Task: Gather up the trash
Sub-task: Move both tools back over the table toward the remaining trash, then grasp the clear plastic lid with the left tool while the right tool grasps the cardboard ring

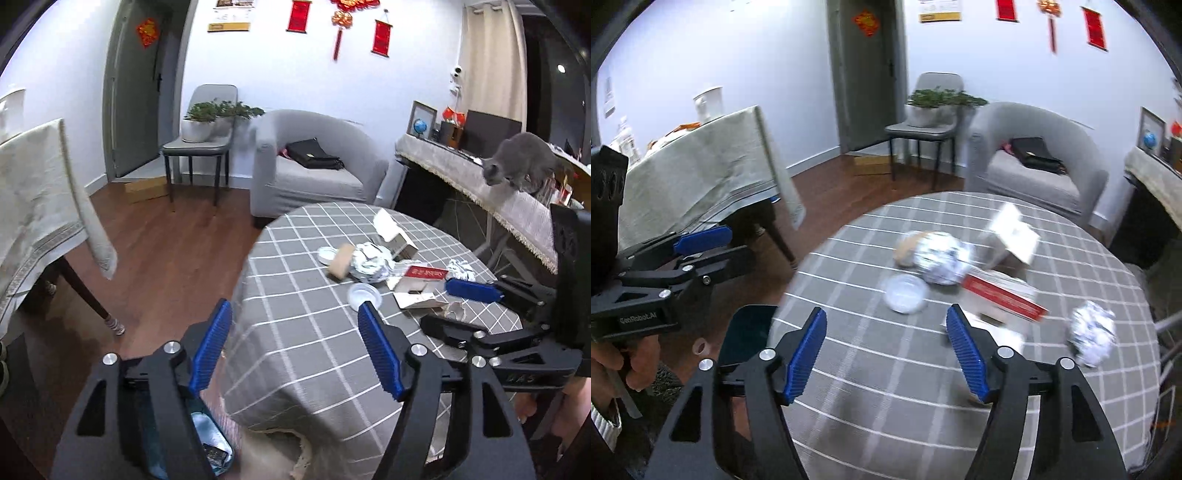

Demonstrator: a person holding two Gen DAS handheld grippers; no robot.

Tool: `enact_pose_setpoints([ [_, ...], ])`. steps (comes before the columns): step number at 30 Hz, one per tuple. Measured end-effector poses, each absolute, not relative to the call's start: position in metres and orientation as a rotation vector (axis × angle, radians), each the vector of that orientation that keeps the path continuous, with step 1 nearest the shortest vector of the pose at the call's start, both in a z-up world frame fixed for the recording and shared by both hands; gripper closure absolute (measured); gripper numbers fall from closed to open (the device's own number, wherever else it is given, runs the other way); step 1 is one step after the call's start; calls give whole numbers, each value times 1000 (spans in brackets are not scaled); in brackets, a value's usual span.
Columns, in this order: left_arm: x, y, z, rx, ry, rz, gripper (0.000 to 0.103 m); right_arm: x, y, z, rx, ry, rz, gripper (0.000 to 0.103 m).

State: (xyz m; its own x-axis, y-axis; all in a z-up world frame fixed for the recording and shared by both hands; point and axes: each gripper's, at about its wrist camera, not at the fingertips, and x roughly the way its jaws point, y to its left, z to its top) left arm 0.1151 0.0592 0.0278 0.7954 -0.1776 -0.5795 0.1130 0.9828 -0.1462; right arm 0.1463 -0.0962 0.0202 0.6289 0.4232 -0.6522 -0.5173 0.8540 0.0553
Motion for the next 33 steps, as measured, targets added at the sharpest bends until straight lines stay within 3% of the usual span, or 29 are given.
enact_pose_setpoints([
  [4, 130, 37, 18, -84, 662, -173, 30, 144, -122, 16, -130, 703, 498, 22],
  [20, 188, -20, -26, -56, 779, -213, 28, 151, -173, -7, -104, 768, 448, 13],
  [28, 203, -33, -36, -13, 821, -207, 35, 155, -180, -18, -107, 810, 435, 13],
  [33, 212, -40, -40, 2, 837, -213, 45, 163, -182, -22, -104, 834, 429, 13],
])
